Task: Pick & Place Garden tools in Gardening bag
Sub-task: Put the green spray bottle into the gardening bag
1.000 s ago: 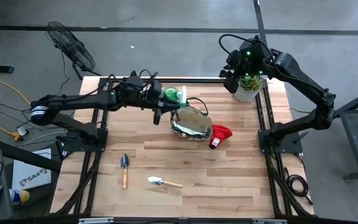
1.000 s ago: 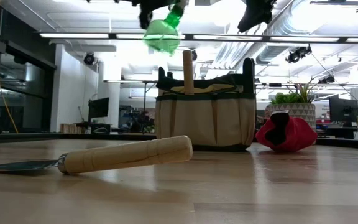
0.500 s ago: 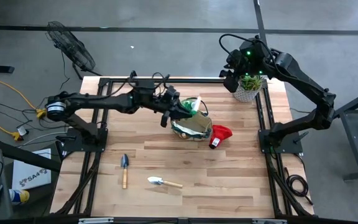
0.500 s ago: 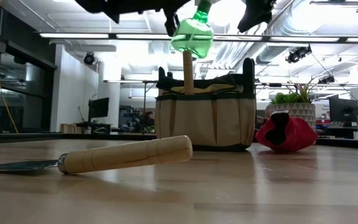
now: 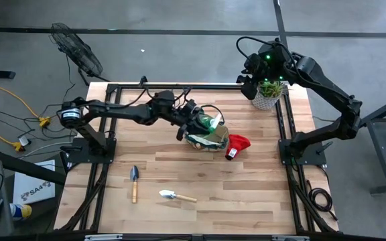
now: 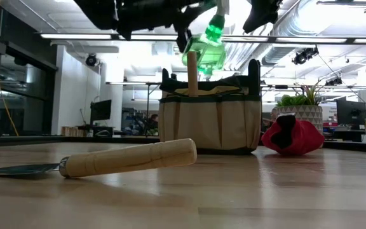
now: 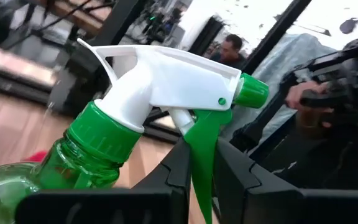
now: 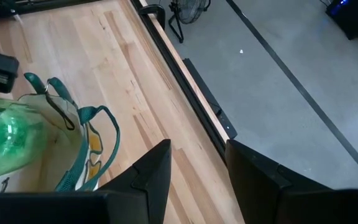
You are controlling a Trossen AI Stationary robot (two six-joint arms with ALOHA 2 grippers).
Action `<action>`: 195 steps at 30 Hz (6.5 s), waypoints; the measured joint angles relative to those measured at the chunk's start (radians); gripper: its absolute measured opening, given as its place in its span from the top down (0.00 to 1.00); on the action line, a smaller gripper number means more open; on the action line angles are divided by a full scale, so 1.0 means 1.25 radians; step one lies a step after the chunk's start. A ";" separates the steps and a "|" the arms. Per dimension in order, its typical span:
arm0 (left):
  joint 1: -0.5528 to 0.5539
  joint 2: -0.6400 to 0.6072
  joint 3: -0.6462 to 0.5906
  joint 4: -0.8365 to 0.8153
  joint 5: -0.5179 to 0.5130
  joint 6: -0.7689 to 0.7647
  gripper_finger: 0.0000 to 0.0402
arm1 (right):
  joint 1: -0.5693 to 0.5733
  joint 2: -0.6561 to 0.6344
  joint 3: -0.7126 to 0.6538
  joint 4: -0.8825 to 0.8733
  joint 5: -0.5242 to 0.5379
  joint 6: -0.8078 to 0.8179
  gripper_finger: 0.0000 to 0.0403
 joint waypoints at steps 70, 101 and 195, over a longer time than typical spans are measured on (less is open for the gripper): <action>0.013 0.001 -0.075 -0.055 -0.139 -0.028 0.90 | 0.210 0.000 -0.284 0.287 -0.251 -0.623 0.64; 0.014 0.002 -0.075 -0.064 -0.122 -0.042 0.90 | 0.244 0.035 -0.286 0.285 -0.207 -0.662 0.64; 0.227 -0.214 -0.074 -0.215 -0.116 0.423 0.47 | 0.260 0.115 -0.210 0.036 -0.115 -0.024 0.90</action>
